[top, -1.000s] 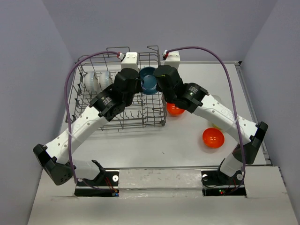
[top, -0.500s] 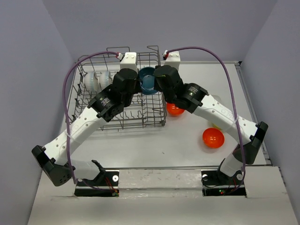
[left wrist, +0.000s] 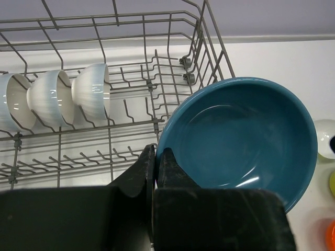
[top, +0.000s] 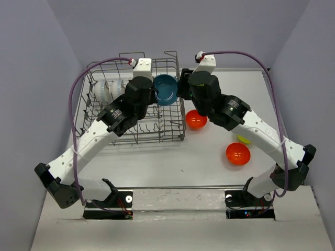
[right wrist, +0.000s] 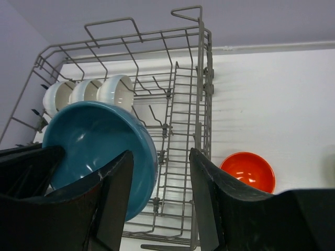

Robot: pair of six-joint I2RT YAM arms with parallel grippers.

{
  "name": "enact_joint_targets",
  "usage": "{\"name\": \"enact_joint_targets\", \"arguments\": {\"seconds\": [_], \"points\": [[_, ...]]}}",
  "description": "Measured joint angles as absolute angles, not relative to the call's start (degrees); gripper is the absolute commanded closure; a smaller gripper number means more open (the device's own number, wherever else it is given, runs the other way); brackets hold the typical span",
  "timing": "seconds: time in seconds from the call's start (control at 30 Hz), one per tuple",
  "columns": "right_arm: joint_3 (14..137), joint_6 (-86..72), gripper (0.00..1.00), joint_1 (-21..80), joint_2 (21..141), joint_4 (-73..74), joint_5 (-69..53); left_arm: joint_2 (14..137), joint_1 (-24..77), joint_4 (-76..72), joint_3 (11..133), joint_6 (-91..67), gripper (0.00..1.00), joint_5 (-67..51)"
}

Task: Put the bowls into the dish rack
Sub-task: Insert the bowl into the dish rack.

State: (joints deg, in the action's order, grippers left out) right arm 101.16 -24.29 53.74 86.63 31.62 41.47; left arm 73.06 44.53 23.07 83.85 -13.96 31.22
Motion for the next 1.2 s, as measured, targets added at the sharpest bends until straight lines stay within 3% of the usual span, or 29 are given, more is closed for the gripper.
{"name": "enact_joint_targets", "arguments": {"seconds": [0.27,0.6,1.13,1.2], "points": [[95.5,-25.2,0.46,53.7,80.9,30.2,41.0,74.2,42.4,22.7,82.2,-13.8,1.00,32.3],[87.4,-26.1,0.46,53.7,78.9,29.5,41.6,74.7,32.9,26.0,82.2,-11.2,1.00,34.3],[81.5,-28.1,0.49,53.7,85.4,28.4,38.5,74.7,26.8,35.9,84.9,-6.6,1.00,54.7],[81.5,-28.1,0.53,53.7,86.5,27.9,38.0,74.8,26.2,36.8,84.9,-6.5,1.00,56.6]]}}
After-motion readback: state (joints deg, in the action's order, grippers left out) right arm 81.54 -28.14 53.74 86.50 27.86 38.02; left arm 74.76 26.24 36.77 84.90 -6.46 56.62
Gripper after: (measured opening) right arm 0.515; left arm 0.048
